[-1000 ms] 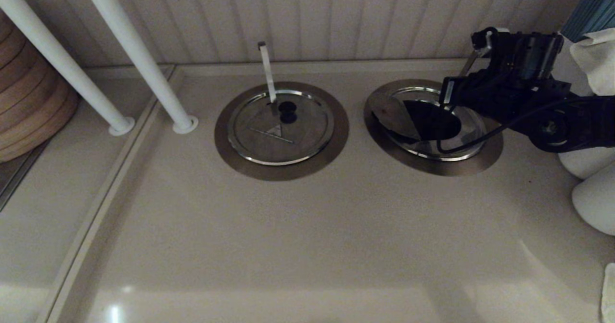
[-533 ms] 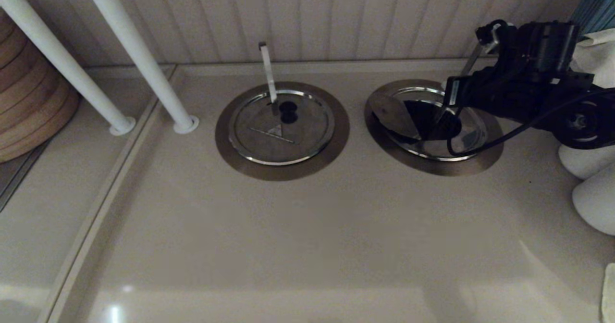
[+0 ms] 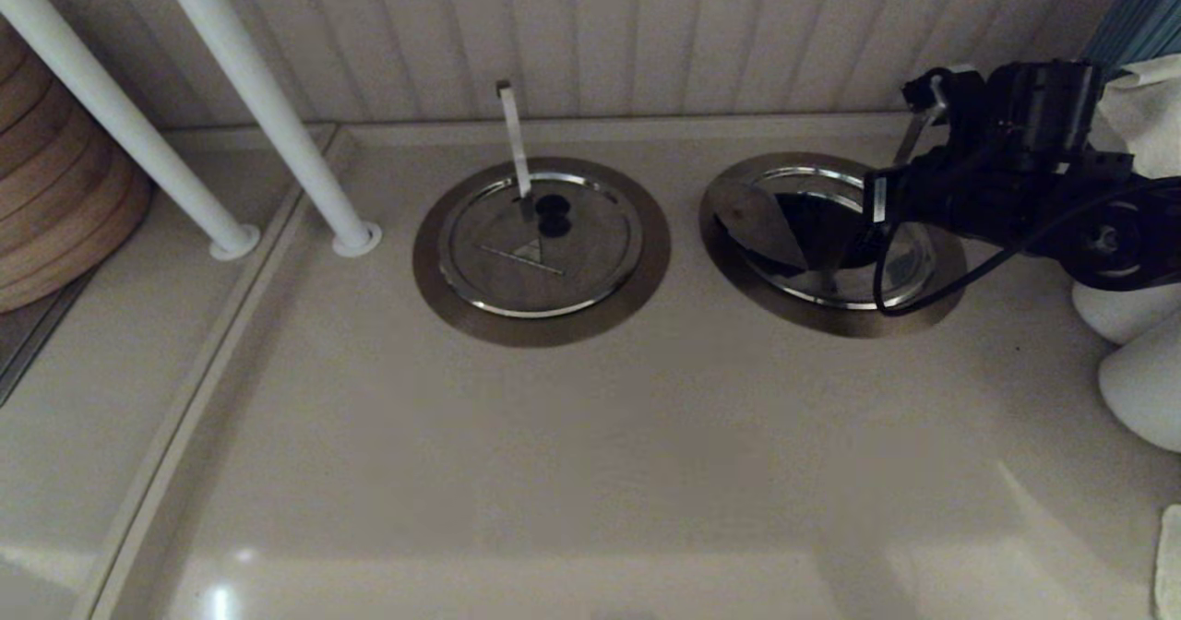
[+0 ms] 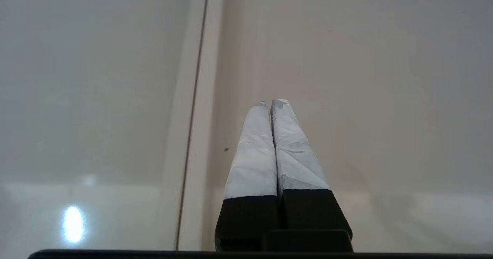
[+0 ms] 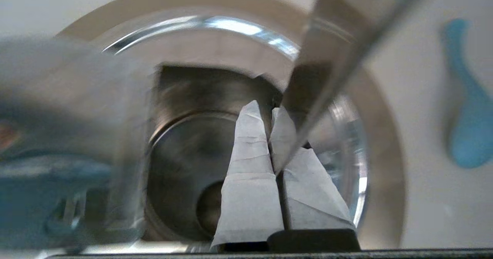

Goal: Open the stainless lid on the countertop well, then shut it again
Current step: Stir with a spoon

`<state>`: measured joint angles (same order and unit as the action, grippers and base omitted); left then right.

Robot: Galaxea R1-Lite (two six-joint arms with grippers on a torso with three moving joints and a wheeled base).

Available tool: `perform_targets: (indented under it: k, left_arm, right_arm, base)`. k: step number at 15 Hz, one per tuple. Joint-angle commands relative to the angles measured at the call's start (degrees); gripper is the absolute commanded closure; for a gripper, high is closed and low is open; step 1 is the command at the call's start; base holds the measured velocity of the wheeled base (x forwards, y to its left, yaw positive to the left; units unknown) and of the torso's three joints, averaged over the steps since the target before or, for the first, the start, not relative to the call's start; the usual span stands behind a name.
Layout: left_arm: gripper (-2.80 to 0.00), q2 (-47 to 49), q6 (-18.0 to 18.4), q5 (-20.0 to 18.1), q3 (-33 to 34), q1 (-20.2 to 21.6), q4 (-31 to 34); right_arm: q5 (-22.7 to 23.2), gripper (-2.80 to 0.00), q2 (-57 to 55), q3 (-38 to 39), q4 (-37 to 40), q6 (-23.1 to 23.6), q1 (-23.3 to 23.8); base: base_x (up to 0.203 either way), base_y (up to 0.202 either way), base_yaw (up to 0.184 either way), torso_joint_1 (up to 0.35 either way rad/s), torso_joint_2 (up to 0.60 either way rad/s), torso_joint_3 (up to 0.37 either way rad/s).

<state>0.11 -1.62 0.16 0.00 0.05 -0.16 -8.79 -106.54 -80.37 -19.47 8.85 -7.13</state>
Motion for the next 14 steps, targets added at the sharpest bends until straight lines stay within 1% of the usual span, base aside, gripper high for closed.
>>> perform_targets:
  k: [1,4,9,12,14]
  left_arm:
    - [0.0,0.03,-0.05,0.02,0.0,0.04,-0.02]
    - [0.0,0.05,-0.05,0.02,0.0,0.04,-0.02]
    - [0.0,-0.02,-0.05,0.02,0.0,0.04,-0.02]
    - [0.0,-0.01,-0.05,0.02,0.0,0.04,-0.02]
    - [0.0,-0.02,-0.05,0.02,0.0,0.04,-0.02]
  right_arm:
    - [-0.1,0.0,-1.3,-0.49,-1.72,-1.04,0.01]
    - [-0.17,0.0,-1.78,-1.94,-2.06,-2.4,0.26]
    - [-0.18,0.0,-5.19,-6.23,-2.06,-4.66,2.76]
    - [-0.09,0.0,-5.8,-6.55,-2.15,-5.16,2.99]
    - [0.09,0.0,-6.05,-6.86,-2.35,-6.8,2.91]
  base:
    - [0.0,0.0,0.0,0.0,0.0,0.0]
    - [0.0,0.0,0.0,0.0,0.0,0.0]
    - [0.0,0.0,0.0,0.0,0.0,0.0]
    - [0.0,0.0,0.0,0.0,0.0,0.0]
    - [0.0,0.0,0.0,0.0,0.0,0.0]
